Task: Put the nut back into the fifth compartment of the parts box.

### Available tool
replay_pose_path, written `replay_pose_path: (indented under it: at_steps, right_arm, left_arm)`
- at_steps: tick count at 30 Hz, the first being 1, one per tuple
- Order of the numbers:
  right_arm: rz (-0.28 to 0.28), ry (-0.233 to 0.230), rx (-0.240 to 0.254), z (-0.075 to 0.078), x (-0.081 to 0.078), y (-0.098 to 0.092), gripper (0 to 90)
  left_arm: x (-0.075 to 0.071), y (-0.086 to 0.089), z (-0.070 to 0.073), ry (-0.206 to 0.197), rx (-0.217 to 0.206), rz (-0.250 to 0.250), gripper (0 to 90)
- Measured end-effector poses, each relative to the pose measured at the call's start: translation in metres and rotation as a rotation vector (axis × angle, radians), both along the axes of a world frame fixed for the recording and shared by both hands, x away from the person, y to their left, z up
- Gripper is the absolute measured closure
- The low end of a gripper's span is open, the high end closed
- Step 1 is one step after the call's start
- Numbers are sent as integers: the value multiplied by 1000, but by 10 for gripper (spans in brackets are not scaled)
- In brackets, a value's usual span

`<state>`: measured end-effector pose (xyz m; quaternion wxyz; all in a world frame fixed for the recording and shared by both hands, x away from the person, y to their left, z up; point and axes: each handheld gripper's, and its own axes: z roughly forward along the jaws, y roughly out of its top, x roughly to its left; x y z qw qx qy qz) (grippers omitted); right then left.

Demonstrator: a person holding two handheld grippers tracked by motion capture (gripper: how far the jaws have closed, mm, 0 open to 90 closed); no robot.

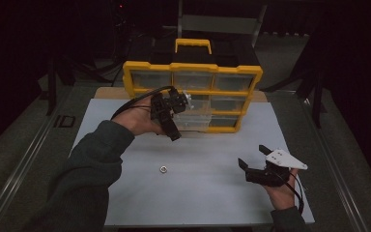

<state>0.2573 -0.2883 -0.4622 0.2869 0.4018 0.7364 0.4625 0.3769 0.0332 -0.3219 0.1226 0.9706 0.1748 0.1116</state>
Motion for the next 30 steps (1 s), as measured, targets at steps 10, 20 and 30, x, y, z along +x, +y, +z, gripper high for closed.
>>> replay_pose_path:
  at_steps: [10,20,30]
  right_arm:
    - [-2,0,1,0,0,0,103]
    - [-1,-1,0,0,-1,0,103]
    - [-2,-1,0,1,-1,0,103]
  left_arm:
    - [-10,6,-11,11,2,-14,90]
    - [-14,6,-28,38,2,-16,100]
    - [-19,5,-53,67,25,-21,110]
